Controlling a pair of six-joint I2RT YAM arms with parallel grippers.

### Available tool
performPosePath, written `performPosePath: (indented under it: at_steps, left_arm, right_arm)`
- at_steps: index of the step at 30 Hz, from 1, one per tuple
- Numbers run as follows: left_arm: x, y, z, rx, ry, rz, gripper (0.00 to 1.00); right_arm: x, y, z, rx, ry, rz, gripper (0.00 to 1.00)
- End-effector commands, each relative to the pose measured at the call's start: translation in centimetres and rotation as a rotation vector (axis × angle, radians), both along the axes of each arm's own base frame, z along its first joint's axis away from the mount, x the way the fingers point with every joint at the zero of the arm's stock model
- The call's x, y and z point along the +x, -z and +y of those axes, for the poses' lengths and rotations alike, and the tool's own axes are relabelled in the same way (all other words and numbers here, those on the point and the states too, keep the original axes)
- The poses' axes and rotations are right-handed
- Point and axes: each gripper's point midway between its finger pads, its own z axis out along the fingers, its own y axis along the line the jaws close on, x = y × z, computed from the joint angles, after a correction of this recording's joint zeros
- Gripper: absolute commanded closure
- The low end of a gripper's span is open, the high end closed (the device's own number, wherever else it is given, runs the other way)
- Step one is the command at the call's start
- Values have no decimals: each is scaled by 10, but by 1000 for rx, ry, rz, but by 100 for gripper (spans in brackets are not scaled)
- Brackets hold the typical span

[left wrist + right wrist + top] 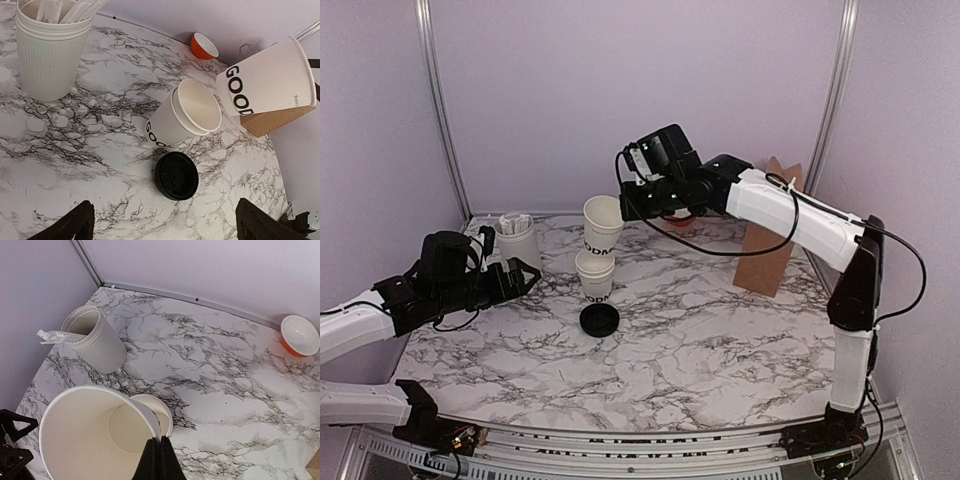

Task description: Pack the takeout coffee

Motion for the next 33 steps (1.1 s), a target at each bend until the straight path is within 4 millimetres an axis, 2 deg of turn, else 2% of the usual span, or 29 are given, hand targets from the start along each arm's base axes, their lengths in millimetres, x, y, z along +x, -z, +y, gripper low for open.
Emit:
performPosePath:
  at_steps: [1, 3, 4, 7, 10, 15, 21, 28, 33]
  left_arm:
    - [3, -13, -5, -7, 24, -44, 1]
    - [3, -16, -4, -8, 21, -54, 1]
    - [4, -17, -4, -8, 20, -57, 1]
    - [5, -20, -3, -4, 9, -68, 1]
    - [7, -21, -1, 4, 0, -74, 1]
    - [10, -20, -2, 10, -2, -71, 1]
    - [10, -5, -13, 25, 25, -29, 1]
    - [9, 16, -26, 62, 30, 21, 1]
    - [4, 36, -51, 116, 74, 68, 2]
  right_arm:
    - [-7, -34, -21, 21, 17, -71, 100]
    - [-13, -33, -29, 12, 19, -73, 100]
    - [-7, -32, -43, 6, 47, -74, 100]
    - [-11, -24, -66, -20, 71, -70, 100]
    - [-24, 8, -86, -82, 76, -26, 100]
    - [-46, 42, -105, -132, 60, 26, 100]
    - [-64, 86, -108, -156, 18, 102, 100]
    - [-80, 112, -92, -189, -37, 130, 100]
    - [-94, 127, -79, -213, -69, 149, 100]
